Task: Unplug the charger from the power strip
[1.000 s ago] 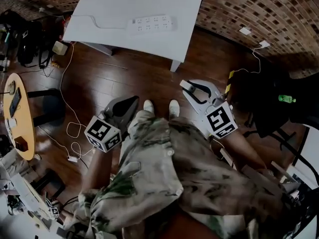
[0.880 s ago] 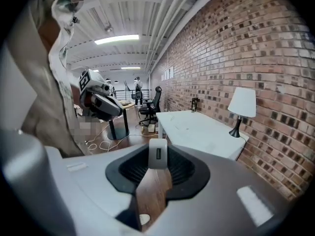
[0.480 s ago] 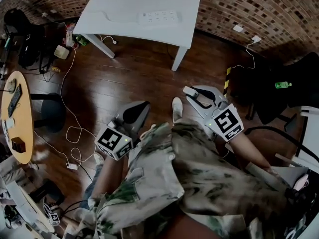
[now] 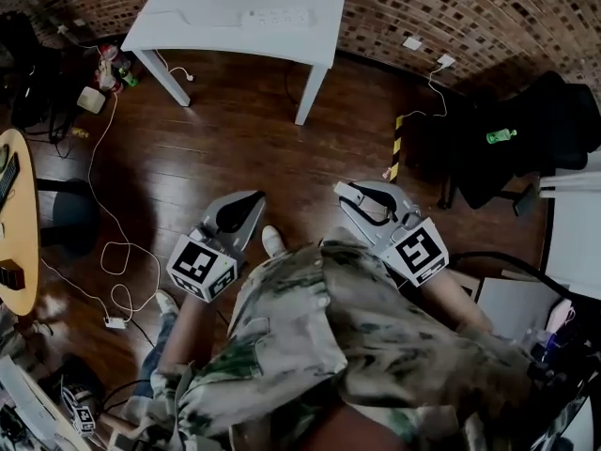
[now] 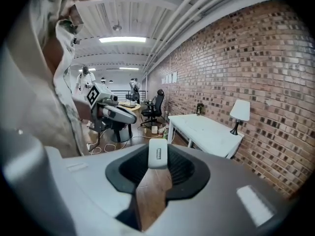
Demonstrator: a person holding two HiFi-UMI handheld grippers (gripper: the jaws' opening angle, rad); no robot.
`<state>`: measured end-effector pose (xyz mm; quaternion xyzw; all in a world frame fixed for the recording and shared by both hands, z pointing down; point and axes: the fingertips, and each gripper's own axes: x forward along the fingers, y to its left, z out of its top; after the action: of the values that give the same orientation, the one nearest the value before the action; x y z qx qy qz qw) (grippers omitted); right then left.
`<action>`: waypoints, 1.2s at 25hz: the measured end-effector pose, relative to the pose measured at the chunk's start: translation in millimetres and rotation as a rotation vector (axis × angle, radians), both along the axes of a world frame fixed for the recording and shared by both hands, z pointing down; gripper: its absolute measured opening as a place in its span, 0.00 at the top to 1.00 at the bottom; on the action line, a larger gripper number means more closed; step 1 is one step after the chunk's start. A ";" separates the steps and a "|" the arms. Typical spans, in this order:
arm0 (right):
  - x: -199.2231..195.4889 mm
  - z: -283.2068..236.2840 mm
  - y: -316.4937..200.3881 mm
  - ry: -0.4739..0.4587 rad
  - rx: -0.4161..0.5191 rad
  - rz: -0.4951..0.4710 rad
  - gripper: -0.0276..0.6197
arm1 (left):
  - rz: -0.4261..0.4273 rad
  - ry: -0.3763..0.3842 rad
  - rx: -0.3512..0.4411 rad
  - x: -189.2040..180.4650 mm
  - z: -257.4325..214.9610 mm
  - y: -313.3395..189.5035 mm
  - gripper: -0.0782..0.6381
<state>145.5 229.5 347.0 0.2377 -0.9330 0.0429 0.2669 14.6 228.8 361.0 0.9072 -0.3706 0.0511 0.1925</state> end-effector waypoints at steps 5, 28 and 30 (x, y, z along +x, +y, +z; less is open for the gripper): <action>20.4 -12.5 32.8 -0.028 0.032 -0.016 0.79 | -0.011 -0.001 0.018 26.2 -10.0 27.4 0.89; 188.8 -11.4 145.7 -0.049 0.075 -0.051 0.79 | -0.031 -0.034 0.057 202.0 -18.3 131.2 0.89; 193.6 -9.6 146.4 -0.045 0.074 -0.050 0.79 | -0.031 -0.034 0.061 205.2 -18.6 131.7 0.89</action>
<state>339.1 375.9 337.4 0.2229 -0.9454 0.0071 0.2377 219.8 360.4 342.4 0.9057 -0.3893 0.0524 0.1593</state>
